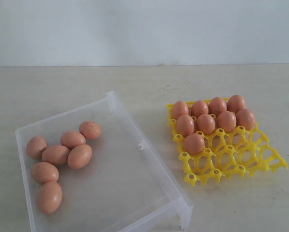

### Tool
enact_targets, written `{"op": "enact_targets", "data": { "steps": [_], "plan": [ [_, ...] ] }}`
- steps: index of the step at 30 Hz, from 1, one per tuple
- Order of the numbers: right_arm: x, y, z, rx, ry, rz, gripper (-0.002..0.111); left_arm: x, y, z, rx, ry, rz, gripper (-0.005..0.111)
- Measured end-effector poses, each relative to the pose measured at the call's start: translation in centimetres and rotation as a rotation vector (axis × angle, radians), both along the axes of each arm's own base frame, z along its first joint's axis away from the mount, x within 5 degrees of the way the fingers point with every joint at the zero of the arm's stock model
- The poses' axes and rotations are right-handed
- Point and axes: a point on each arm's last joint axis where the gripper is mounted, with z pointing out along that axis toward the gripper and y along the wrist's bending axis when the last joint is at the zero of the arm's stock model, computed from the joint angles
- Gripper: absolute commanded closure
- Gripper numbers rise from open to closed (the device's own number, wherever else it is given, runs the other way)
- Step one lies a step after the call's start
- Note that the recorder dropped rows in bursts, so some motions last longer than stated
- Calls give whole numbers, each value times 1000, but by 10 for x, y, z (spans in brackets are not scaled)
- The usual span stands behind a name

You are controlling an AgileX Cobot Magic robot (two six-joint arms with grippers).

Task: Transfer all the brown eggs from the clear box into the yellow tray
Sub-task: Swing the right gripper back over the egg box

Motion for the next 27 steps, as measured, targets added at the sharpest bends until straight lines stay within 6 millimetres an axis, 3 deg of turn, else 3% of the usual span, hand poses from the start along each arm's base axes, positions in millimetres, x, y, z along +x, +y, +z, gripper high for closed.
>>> {"op": "enact_targets", "data": {
  "steps": [5,13,16,18,22,27],
  "plan": [
    [32,60,-34,-93,332,162,108,0,0,0,0,0,0,103],
    [71,159,-146,-269,626,380,108,0,0,0,0,0,0,103],
    [73,187,-185,-382,615,423,108,0,0,0,0,0,0,103],
    [72,202,-201,-439,580,412,108,0,0,0,0,0,0,103],
    [71,220,-209,-544,429,258,108,0,0,0,0,0,0,103],
    [62,235,-210,-833,71,-94,108,0,0,0,0,0,0,103]
  ]
}}
